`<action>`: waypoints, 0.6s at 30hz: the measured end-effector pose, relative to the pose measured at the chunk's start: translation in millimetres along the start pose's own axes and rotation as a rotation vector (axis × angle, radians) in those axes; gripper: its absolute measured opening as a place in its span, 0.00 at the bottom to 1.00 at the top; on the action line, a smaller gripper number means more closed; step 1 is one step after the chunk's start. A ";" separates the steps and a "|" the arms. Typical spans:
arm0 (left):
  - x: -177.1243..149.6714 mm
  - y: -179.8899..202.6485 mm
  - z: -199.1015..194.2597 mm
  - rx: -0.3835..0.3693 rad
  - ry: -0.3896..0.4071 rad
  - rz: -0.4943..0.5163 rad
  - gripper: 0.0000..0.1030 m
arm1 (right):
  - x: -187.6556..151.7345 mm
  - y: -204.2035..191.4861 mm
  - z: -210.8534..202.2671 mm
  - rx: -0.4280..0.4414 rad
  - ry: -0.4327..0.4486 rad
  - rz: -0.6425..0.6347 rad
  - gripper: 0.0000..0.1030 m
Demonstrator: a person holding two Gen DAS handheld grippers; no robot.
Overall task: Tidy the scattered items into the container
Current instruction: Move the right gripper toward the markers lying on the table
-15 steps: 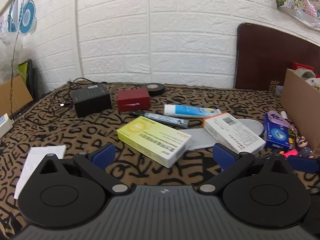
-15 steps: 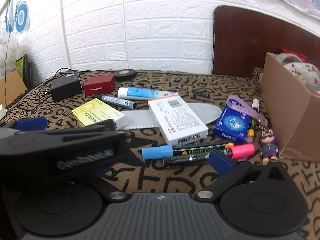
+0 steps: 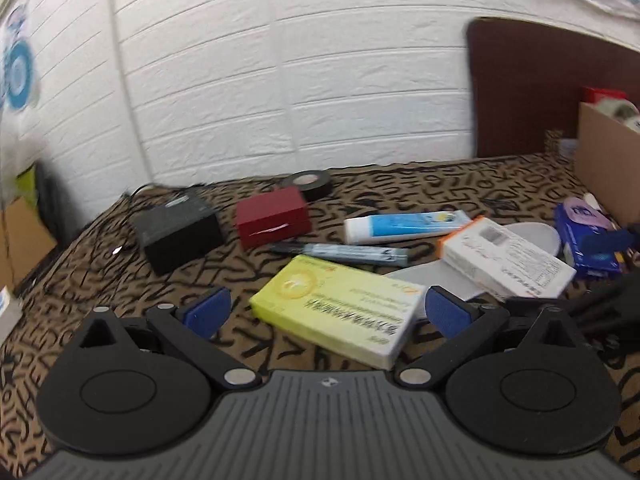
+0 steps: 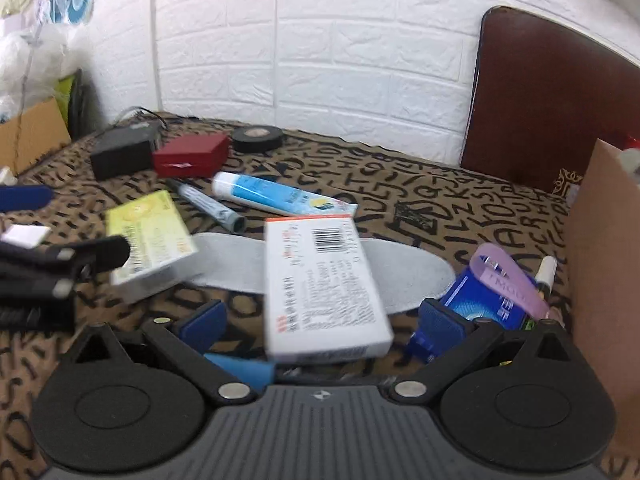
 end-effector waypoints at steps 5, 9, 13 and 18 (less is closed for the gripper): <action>-13.8 8.4 0.0 -0.062 -0.035 0.038 1.00 | -4.2 4.5 26.0 0.004 -0.057 -0.068 1.00; -15.1 -3.6 0.8 -0.039 -0.046 0.034 1.00 | -7.3 -4.6 33.8 0.126 -0.079 -0.034 1.00; -13.0 -18.1 -5.7 -0.074 -0.010 -0.009 1.00 | -13.6 -30.7 19.1 0.280 -0.058 -0.110 0.98; -15.5 -28.1 -12.1 -0.085 0.004 -0.036 1.00 | -24.0 -76.0 -5.1 0.462 -0.050 -0.234 0.95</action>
Point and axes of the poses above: each gripper's, at about its wrist camera, not at the fingertips, and z roughly the way its jaws point, y to its right, x to its top, the point moved 9 cm from there along z, roughly the way its jaws point, and after that the axes turned 5 degrees about y, right-handed, at the moved point
